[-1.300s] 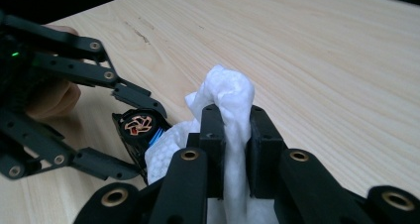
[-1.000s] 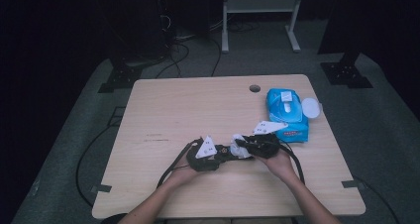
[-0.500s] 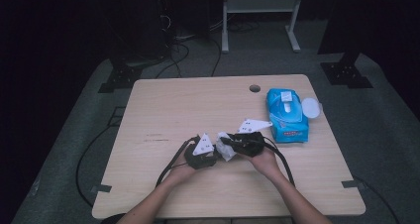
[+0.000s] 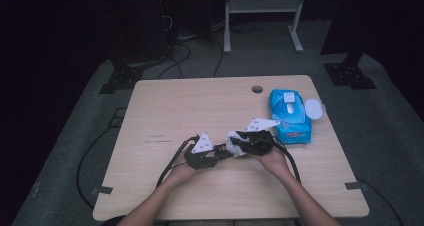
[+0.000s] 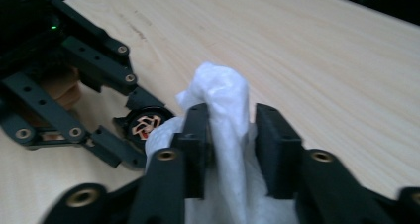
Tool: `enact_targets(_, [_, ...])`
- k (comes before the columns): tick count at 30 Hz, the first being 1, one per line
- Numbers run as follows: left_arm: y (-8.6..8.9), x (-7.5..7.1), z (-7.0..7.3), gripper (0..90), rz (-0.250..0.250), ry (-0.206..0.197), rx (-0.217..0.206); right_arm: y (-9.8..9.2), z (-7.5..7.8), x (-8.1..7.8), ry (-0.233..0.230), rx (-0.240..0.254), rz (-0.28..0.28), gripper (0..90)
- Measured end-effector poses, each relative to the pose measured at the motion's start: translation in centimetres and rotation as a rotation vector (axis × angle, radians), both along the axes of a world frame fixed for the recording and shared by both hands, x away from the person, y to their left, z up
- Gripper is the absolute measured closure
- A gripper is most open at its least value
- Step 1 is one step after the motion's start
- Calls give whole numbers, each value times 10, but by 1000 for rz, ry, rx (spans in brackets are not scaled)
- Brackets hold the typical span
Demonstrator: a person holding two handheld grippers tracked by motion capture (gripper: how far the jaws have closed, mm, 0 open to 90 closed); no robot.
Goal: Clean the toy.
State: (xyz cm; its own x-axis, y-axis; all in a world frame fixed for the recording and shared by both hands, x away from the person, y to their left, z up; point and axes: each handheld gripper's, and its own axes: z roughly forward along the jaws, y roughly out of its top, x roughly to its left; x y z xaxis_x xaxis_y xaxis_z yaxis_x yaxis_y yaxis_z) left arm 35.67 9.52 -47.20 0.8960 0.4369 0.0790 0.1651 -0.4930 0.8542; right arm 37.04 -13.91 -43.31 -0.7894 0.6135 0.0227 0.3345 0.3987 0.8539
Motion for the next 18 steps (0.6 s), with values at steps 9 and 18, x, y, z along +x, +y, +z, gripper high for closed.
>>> enact_targets(9, [0, 2, 3, 555, 12, 26, -29, -10, 14, -12, -30, -26, 11, 473])
enact_targets(18, [-2, 2, 3, 658, -1, 19, -13, -5, 3, -23, -80, -52, 22, 787])
